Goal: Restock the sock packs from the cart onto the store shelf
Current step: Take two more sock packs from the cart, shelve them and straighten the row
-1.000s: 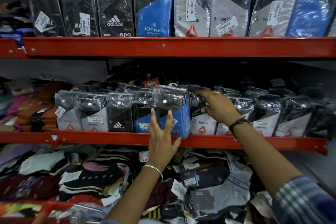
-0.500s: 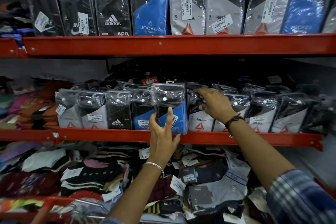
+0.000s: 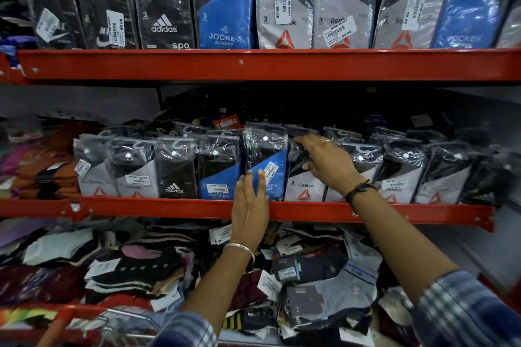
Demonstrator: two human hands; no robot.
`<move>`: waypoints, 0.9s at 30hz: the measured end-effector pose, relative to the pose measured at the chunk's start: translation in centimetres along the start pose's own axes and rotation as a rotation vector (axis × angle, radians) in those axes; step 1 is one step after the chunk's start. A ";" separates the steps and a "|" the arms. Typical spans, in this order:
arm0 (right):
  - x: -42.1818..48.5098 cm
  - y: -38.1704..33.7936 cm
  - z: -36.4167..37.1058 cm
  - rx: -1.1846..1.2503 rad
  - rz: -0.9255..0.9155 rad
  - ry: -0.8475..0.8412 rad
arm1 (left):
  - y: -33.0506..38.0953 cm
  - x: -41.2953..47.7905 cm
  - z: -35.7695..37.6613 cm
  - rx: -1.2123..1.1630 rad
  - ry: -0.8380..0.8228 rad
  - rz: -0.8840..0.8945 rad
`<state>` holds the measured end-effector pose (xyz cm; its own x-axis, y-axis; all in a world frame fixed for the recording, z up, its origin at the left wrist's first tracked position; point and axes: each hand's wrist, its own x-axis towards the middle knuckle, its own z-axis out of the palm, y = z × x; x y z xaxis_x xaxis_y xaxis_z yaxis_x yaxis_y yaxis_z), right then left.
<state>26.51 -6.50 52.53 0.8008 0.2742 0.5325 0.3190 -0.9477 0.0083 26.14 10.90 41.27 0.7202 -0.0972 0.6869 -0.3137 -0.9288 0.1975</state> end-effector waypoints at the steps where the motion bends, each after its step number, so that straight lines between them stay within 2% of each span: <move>1: -0.2 -0.1 0.1 -0.008 -0.007 0.016 | -0.3 -0.3 0.4 0.076 0.004 0.031; 4: -0.7 -0.6 1.1 -0.069 -0.017 0.104 | -1.2 -1.4 1.4 0.198 -0.009 0.101; 11: -2.1 -2.9 3.4 -0.140 0.021 0.262 | -2.0 -2.5 1.5 0.191 -0.129 0.116; 18: -3.4 -5.9 4.7 -0.074 -0.054 0.234 | -2.9 -2.4 1.1 0.133 -0.291 0.129; 21: -3.9 -6.6 5.1 -0.039 -0.073 0.228 | -2.8 -2.8 0.1 0.083 -0.247 0.162; 23: -4.0 -7.1 5.5 -0.015 -0.102 0.225 | -3.2 -3.1 -0.9 0.024 -0.145 0.190; 25: -4.0 -7.7 6.2 -0.007 -0.129 0.217 | -4.3 -2.8 -1.6 0.052 -0.012 0.208; 27: -3.8 -8.4 7.3 -0.023 -0.141 0.187 | -5.9 -1.9 -1.8 0.098 0.053 0.184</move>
<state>24.52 1.66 44.25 0.6404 0.3715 0.6722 0.4080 -0.9061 0.1121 25.46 17.24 40.05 0.6219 -0.2519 0.7415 -0.3737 -0.9276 -0.0017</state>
